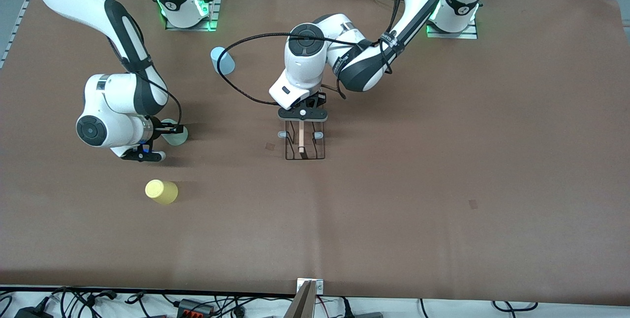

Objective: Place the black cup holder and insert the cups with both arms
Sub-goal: 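Set the rack down, open the left gripper while the right gripper grasps the teal cup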

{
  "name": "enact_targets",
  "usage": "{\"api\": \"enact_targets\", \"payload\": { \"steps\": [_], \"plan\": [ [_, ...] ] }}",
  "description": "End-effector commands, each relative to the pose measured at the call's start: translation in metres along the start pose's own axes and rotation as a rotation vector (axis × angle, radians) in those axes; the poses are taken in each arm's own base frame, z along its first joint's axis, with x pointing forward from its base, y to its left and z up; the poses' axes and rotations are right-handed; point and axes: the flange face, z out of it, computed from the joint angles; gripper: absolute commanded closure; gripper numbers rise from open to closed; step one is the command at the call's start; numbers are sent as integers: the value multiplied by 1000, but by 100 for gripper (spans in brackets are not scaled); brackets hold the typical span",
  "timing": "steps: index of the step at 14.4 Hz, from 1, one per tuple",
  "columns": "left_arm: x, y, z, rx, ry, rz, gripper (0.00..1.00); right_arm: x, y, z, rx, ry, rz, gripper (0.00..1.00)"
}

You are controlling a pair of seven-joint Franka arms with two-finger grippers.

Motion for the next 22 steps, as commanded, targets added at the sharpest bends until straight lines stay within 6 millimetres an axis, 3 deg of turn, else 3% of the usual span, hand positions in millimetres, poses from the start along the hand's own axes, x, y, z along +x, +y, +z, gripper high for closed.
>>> {"api": "enact_targets", "payload": {
  "steps": [1, 4, 5, 8, 9, 11, 16, 19, 21, 22],
  "plan": [
    [17, -7, -18, 7, 38, -14, 1, 3, 2, -17, -3, -4, -8, 70],
    [24, -18, -45, 43, 91, 62, 0, 9, 4, -49, 2, -6, -10, 74],
    [35, -36, -57, 75, 77, 39, 0, 11, 3, -60, 3, -7, -12, 74],
    [80, -103, -117, 73, 101, -83, 0, 13, -2, -84, 6, 6, -16, 75],
    [85, -123, -134, 105, 96, -110, 0, 14, -5, -92, 6, 10, -21, 75],
    [105, -185, -176, 144, 75, -143, 0, 15, -14, -114, 12, 31, -39, 77],
    [99, -278, -272, 169, 48, -55, 0, -7, -95, -181, -11, 29, -126, 77],
    [114, -356, -283, 145, -52, 54, 0, -43, -174, -181, -49, -6, -133, 77],
    [119, -385, -289, 120, -57, 36, 0, -72, -222, -180, -71, -20, -175, 77],
    [116, -387, -296, 122, -46, 33, 0, -84, -240, -183, -30, -26, -194, 76]
  ]
}}
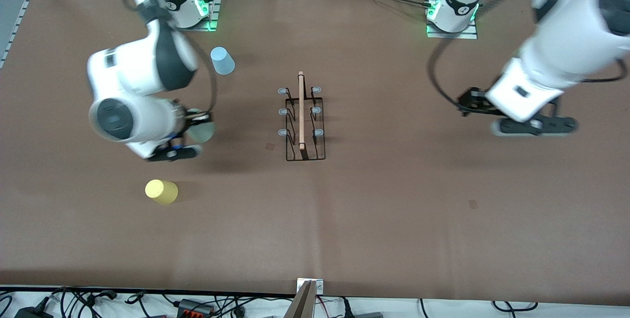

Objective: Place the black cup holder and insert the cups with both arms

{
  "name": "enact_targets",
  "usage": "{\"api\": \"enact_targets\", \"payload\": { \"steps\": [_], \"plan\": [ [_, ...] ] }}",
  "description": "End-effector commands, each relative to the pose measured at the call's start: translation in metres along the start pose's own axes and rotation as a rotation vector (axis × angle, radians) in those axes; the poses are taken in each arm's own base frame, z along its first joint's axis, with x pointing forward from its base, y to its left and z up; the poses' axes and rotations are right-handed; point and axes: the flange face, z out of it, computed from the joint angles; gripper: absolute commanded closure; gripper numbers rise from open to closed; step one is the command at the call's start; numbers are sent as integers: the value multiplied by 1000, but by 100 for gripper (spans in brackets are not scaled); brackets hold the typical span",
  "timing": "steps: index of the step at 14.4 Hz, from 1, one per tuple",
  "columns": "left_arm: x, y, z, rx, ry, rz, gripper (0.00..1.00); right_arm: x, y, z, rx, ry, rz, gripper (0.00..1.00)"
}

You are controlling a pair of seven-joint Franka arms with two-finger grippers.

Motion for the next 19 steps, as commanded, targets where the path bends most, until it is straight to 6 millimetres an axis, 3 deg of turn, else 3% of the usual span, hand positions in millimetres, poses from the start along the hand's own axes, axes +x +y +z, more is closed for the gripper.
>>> {"api": "enact_targets", "payload": {
  "steps": [1, 2, 3, 4, 6, 9, 11, 14, 19],
  "plan": [
    [-9, -1, -6, -2, 1, 31, 0, -23, -43, -9, 96, -27, -23, 77],
    [-11, 2, -4, 6, -3, 37, 0, -28, -66, -6, 126, -36, -51, 76],
    [-13, -8, -4, 7, -5, 52, 0, -36, -86, -2, 117, -38, -77, 76],
    [-10, -33, 3, 13, -10, 69, 0, -39, -100, 1, 113, -35, -74, 76],
    [-14, -57, 12, 7, -3, 95, 0, -40, -118, 8, 116, -27, -64, 76],
    [-42, -74, 32, 0, 32, 81, 0, -49, -153, 28, 87, -39, -111, 76],
    [-56, -76, 42, 2, 47, 77, 0, -50, -165, 39, 79, -42, -123, 76],
    [-54, -88, 43, -2, 42, 44, 0, -49, -175, 55, 64, -63, -131, 76],
    [-47, -88, 40, -49, 54, 26, 0, -48, -179, 71, 62, -93, -129, 76]
  ]
}}
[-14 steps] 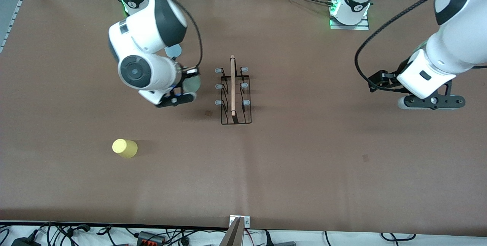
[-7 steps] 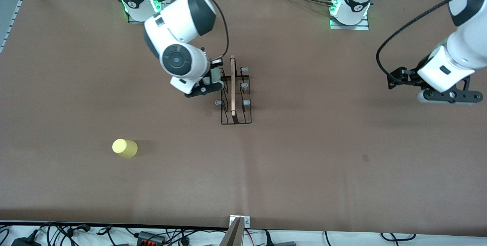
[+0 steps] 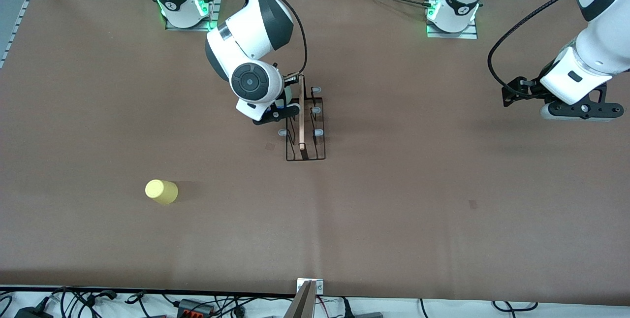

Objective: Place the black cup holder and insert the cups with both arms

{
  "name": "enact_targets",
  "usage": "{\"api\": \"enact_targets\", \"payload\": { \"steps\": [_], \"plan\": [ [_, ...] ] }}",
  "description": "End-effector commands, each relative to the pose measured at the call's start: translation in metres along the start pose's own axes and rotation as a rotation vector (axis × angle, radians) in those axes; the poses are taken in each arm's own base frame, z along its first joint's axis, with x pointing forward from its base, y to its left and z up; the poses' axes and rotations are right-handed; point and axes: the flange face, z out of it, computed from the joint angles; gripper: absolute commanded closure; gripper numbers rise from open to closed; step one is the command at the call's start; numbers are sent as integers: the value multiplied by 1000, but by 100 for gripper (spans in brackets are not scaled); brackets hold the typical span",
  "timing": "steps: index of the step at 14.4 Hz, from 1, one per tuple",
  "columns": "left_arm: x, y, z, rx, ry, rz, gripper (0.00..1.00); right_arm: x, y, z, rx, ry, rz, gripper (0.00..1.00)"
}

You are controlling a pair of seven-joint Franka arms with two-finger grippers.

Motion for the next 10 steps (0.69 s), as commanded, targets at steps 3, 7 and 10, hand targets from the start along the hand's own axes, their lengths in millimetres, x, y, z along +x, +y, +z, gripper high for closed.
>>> {"api": "enact_targets", "payload": {
  "steps": [3, 7, 10],
  "plan": [
    [3, -15, 1, -64, 16, -29, 0, 11, -4, 24, 17, -19, 16, 76],
    [3, -10, -2, -50, 18, -14, 0, 23, -10, 42, 17, -4, 19, 75],
    [3, -10, -3, -48, 19, -14, 0, 26, -7, 46, 12, -9, 52, 0]
  ]
}}
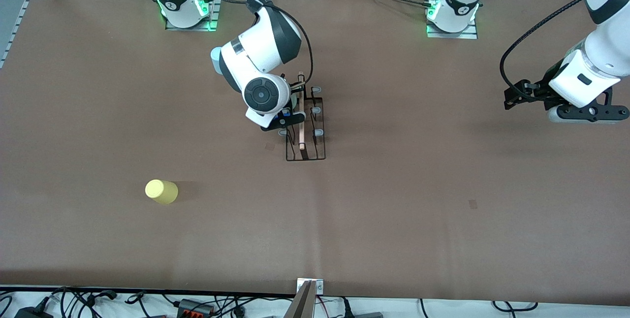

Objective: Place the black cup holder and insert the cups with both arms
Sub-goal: 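Open the right gripper and draw it back from the rack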

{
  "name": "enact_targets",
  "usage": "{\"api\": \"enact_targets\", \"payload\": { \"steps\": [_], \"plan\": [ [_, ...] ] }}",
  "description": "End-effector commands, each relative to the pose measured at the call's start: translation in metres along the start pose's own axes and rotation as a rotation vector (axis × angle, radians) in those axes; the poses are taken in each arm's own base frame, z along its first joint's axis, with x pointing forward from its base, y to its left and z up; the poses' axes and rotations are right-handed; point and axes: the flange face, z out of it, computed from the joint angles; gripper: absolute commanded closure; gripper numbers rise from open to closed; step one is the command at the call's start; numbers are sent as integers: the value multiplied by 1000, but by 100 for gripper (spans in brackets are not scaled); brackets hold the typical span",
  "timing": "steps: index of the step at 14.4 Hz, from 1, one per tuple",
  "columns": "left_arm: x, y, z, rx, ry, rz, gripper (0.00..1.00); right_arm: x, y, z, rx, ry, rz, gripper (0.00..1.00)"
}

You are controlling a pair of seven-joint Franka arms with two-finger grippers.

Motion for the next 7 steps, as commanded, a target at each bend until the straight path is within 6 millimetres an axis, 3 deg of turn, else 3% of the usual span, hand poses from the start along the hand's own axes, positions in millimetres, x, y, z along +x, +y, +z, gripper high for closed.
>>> {"api": "enact_targets", "payload": {
  "steps": [1, 4, 6, 7],
  "plan": [
    [0, 1, -5, -9, 13, 15, 0, -4, -1, -8, 15, 5, 79, 0],
    [3, 3, -6, -11, 15, 18, 0, -19, 4, -52, 33, 56, 195, 0],
    [2, 4, -6, -11, 12, 20, 0, -14, 43, -83, 44, 114, 270, 0],
    [3, 5, -7, -11, 14, 21, 0, -5, 74, -92, 26, 143, 320, 0]
  ]
}}
